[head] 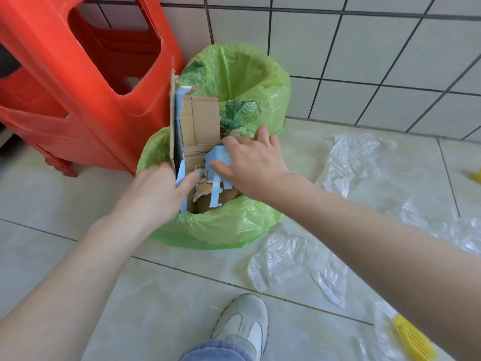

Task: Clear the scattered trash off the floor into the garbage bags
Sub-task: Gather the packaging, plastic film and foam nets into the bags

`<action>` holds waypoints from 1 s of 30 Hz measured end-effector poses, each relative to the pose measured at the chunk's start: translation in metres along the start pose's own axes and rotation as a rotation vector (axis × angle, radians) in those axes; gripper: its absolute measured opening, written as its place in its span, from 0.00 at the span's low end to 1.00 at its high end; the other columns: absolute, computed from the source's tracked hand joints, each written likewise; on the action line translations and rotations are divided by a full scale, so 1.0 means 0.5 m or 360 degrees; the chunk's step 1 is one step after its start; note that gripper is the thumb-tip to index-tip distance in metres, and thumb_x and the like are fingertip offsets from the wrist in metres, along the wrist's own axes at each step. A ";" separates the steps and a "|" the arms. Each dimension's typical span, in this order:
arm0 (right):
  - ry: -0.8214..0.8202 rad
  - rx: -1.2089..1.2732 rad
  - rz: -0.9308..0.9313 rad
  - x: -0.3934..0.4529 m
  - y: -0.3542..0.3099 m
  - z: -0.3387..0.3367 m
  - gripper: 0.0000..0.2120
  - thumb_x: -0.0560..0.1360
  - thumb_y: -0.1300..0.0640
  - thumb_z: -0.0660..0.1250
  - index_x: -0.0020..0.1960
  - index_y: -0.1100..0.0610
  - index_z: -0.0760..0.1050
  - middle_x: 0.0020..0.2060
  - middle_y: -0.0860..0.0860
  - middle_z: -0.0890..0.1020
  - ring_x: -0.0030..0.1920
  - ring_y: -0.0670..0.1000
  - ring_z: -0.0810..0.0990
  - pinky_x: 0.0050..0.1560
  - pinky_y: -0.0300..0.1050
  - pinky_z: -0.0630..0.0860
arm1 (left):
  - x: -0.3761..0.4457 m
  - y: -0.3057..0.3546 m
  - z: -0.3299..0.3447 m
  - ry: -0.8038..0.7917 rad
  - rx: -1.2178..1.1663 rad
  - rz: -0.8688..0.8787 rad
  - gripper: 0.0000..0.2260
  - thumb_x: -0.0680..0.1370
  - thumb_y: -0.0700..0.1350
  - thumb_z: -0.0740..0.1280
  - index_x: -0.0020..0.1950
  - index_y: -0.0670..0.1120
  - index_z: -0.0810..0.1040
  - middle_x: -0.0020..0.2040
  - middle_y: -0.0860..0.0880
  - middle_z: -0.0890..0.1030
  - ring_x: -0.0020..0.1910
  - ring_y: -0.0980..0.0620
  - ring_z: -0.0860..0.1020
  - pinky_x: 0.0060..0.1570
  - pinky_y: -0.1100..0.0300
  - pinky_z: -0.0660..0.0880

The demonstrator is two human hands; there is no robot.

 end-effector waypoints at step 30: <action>-0.0339 0.0668 0.0570 -0.438 0.369 0.083 0.12 0.78 0.45 0.57 0.55 0.50 0.74 0.43 0.41 0.78 0.47 0.46 0.77 0.49 0.47 0.76 | -0.200 0.302 0.147 0.0427 -0.0499 0.1267 0.08 0.71 0.37 0.65 0.48 0.43 0.78 0.46 0.50 0.78 0.49 0.49 0.74 0.48 0.59 0.71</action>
Point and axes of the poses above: each hand's wrist, its own x-axis towards the middle knuckle, its own z-axis out of the palm, y = z × x, the point moved 3 cm from there along x, towards the middle knuckle
